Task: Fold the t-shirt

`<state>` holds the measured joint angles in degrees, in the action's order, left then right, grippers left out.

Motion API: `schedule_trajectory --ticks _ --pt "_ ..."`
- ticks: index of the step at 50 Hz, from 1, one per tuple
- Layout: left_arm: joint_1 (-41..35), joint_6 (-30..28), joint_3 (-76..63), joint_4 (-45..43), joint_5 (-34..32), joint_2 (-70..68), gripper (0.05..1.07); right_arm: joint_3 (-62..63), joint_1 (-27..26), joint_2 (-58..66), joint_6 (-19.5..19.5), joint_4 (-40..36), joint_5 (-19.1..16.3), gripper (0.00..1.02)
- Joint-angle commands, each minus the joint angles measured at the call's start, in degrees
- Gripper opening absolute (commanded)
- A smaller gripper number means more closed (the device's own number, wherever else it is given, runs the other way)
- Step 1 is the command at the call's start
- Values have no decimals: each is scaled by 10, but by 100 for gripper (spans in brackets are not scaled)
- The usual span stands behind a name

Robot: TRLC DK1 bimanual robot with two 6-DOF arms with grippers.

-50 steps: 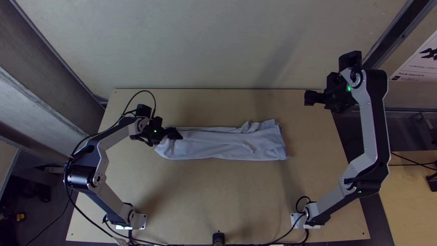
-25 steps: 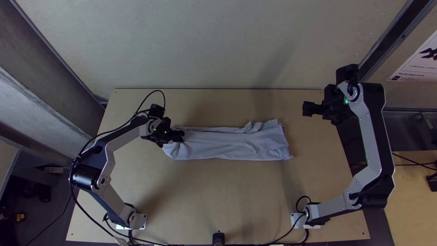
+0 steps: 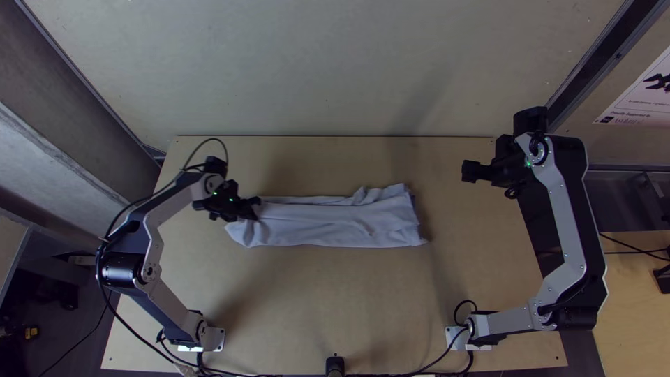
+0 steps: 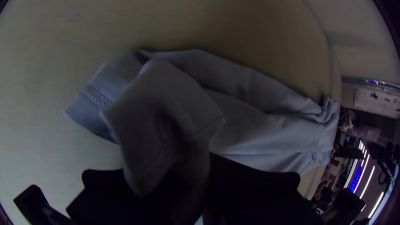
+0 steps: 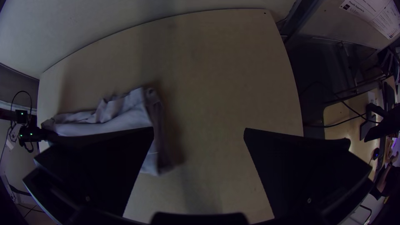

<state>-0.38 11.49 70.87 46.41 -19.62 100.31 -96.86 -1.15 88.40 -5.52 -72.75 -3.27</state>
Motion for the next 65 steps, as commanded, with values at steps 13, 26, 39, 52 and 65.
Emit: schedule_trajectory --ticks 13,26,39,52,65 --pt "187 -172 106 122 73 -13 8 85 -13 -39 -15 78 18 99" --pt "306 -294 193 171 138 2 8 124 -19 -48 -23 106 25 99" --pt "313 -342 266 217 224 -17 8 149 -5 -56 -39 121 40 99" --pt "194 -328 297 266 324 -71 8 176 -7 -75 -48 122 44 99" --pt "40 -251 288 307 393 -75 8 195 -28 -96 -46 122 45 99"
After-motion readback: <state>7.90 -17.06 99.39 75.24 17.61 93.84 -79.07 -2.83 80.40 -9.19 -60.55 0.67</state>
